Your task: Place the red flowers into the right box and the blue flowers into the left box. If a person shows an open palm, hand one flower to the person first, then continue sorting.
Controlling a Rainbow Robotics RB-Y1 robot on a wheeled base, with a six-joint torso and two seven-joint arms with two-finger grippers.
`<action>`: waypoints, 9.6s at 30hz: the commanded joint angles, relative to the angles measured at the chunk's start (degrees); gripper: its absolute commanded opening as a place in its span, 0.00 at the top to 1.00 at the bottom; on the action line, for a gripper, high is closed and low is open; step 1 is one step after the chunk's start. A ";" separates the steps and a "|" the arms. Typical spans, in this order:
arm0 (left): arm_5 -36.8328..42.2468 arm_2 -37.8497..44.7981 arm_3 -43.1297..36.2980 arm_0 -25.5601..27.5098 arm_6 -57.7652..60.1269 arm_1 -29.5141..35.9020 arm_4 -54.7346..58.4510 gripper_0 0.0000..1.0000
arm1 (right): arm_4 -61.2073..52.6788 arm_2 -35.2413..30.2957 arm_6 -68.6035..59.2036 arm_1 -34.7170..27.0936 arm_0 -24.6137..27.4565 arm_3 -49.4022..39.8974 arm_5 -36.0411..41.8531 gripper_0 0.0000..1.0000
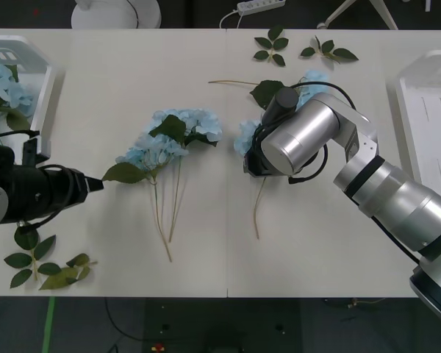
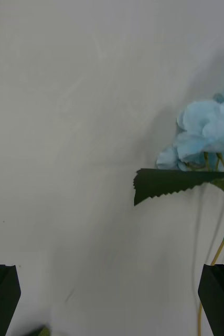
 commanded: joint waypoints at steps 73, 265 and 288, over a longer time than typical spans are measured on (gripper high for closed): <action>11.44 -21.36 21.95 -26.11 -8.22 -7.82 -20.39 1.00 | -36.60 -23.57 37.11 -19.79 2.49 -21.55 0.21 1.00; -31.54 1.58 9.29 -13.54 -73.17 -17.40 49.75 1.00 | -72.19 6.49 60.93 -6.87 -8.85 -19.35 -69.40 0.00; -6.76 23.02 42.95 -21.36 -70.53 16.27 28.65 1.00 | -108.75 2.62 39.66 -14.34 -10.25 -11.71 -64.92 0.00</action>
